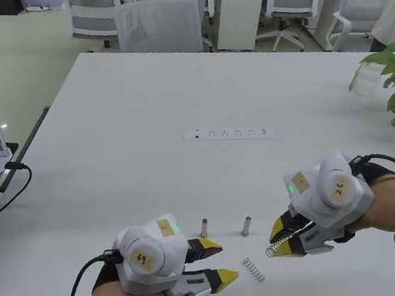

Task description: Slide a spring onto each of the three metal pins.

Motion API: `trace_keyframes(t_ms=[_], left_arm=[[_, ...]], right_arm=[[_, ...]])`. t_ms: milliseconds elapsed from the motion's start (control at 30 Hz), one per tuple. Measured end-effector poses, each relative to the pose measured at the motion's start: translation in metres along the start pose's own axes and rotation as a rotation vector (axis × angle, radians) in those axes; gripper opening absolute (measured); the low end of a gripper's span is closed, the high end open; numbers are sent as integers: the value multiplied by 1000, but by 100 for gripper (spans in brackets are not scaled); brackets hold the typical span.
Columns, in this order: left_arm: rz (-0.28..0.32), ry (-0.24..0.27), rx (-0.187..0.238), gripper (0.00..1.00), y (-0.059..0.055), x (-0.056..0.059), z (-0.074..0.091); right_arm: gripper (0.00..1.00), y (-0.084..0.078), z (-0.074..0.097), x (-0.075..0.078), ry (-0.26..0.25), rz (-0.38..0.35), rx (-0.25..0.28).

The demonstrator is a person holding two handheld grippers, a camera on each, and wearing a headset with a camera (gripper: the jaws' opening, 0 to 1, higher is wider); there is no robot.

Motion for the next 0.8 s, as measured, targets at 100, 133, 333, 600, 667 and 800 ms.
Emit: trace_keyframes(t_ms=[100, 133, 333, 600, 667, 800], left_arm=[[16, 31, -8, 22, -6, -10, 8], [18, 38, -9, 23, -7, -13, 10], [45, 90, -19, 26, -16, -28, 24], [72, 155, -47, 33, -33, -46, 41], [91, 179, -43, 33, -37, -54, 48], [102, 214, -51, 35, -44, -62, 59]], right_arm=[[8, -3, -2, 4, 1, -6, -4], [8, -4, -2, 4, 2, -9, -6], [8, -6, -6, 11, 3, -20, -9], [8, 0, -10, 19, 3, -25, 1], [8, 0, -12, 22, 2, -25, -4], [8, 0, -14, 26, 3, -24, -12]])
Point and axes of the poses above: the centre of the closed fingertips' face, and the gripper's own axes: z roughly backward along the fingers, x roughly to its right, y roughly out of its top, the point moved 2 cm from there along z, roughly backward along the fingers, and after that the axes turned 12 degrees about y, right-handed, at the moved point
